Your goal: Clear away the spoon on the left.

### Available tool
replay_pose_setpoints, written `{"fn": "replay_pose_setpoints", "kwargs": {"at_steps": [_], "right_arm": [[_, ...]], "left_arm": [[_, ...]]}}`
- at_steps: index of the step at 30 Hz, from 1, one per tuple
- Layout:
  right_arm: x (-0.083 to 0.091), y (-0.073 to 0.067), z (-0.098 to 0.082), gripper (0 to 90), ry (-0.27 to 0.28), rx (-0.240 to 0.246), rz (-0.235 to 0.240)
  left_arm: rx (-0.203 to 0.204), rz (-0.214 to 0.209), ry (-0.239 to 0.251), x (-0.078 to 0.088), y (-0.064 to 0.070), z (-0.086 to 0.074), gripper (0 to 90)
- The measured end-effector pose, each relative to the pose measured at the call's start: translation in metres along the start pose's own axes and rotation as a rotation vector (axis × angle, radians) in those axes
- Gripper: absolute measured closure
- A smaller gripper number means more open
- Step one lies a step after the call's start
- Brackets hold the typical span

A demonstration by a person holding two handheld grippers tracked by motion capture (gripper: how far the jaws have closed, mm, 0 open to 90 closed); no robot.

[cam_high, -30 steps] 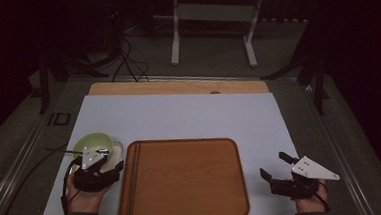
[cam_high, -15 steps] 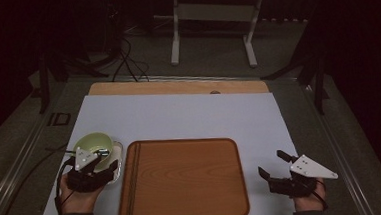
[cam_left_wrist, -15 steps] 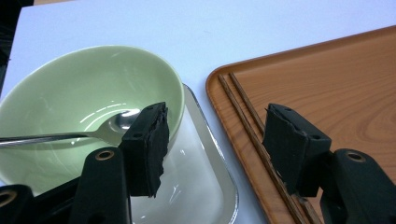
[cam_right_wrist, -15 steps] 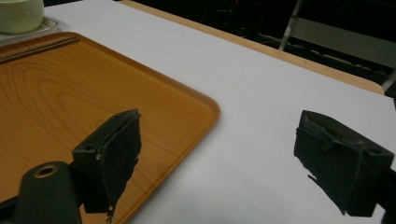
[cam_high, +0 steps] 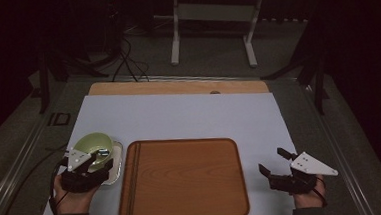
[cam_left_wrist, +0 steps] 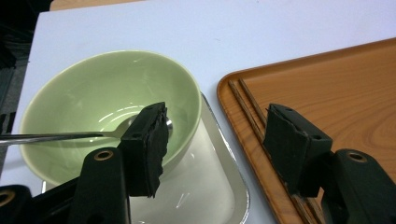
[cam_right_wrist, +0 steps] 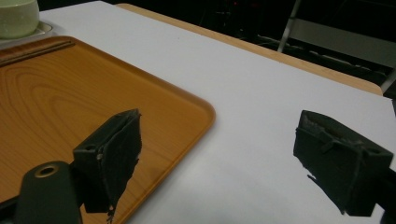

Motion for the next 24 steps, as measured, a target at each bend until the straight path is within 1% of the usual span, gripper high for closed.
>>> {"fn": "replay_pose_setpoints", "kwargs": {"at_steps": [4,7,9,15,20,24], "right_arm": [[-0.001,0.0,-0.001,14.5,-0.007,0.002,0.0],[0.0,0.0,-0.001,14.6,-0.007,0.003,-0.001],[0.0,0.0,-0.001,14.6,-0.006,0.004,-0.002],[0.0,-0.002,-0.002,14.6,-0.014,0.012,-0.003],[0.001,-0.002,-0.001,14.6,-0.01,0.014,-0.003],[0.002,-0.002,-0.001,14.6,-0.009,0.013,-0.005]], "left_arm": [[0.006,0.01,0.005,0.003,-0.004,0.001,40.5],[0.023,0.02,0.017,0.006,-0.009,0.003,39.7],[0.027,0.034,0.018,0.009,-0.013,0.004,38.5],[0.05,0.086,0.015,0.015,-0.028,0.0,32.4],[0.069,0.1,0.011,0.019,-0.04,-0.003,32.1],[0.096,0.113,-0.001,0.02,-0.051,-0.008,32.1]]}}
Point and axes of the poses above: each handheld gripper's, and its own axes: x roughly backward along the jaws, z roughly out of its top, y roughly to its right, the point moved 9 cm from there along -x, roughly forward along the jaws, and after that the axes turned 2 degrees about z, right-handed, at the moved point
